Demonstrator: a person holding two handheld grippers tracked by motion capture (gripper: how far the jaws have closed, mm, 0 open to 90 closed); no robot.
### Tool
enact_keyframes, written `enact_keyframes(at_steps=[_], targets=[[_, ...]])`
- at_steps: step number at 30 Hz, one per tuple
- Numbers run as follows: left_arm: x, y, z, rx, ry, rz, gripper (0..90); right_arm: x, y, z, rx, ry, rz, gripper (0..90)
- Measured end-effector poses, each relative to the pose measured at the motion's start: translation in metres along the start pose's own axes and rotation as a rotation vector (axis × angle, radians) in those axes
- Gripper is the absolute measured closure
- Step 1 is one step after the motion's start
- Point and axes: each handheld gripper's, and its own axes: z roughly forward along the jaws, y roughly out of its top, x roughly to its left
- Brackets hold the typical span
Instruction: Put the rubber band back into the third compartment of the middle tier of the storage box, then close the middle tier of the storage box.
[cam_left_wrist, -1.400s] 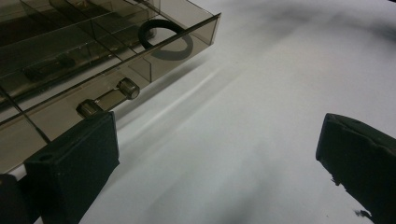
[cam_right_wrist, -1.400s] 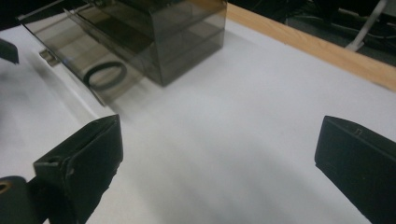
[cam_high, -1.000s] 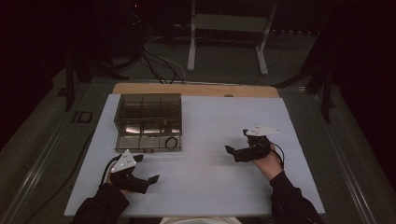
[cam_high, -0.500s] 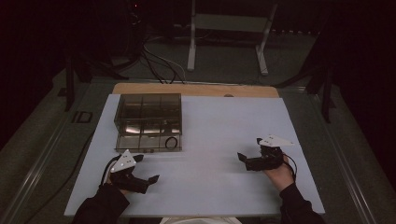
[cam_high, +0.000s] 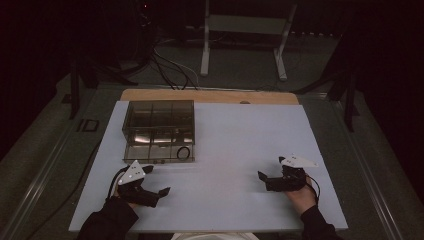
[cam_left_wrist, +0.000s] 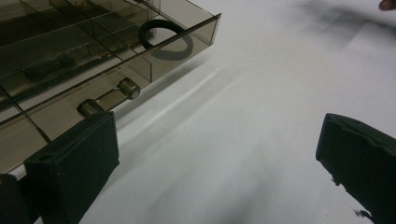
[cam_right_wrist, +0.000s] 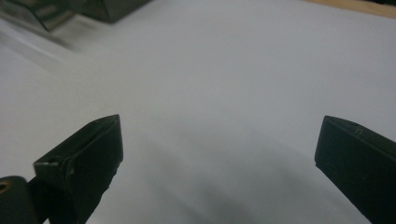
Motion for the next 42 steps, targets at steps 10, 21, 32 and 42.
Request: enact_keyframes(at_steps=[10,21,32,42], targets=[[0.0001,0.0003,-0.0002,-0.001,-0.005,0.005,0.8,0.0009,-0.0021,0.0052,0.007,0.006,-0.006,1.1],[0.0,0.001,0.0007,0.001,-0.008,0.007,0.8,0.0037,-0.006,-0.0015,0.002,0.019,-0.005,1.1],[-0.0001,0.0008,0.0015,0.005,-0.009,0.006,0.8,0.0046,-0.0065,-0.0011,0.002,0.027,-0.012,1.1],[-0.0042,0.0028,0.001,-0.003,-0.02,0.028,0.8,0.0054,-0.0055,-0.0015,0.001,0.025,-0.014,1.2]])
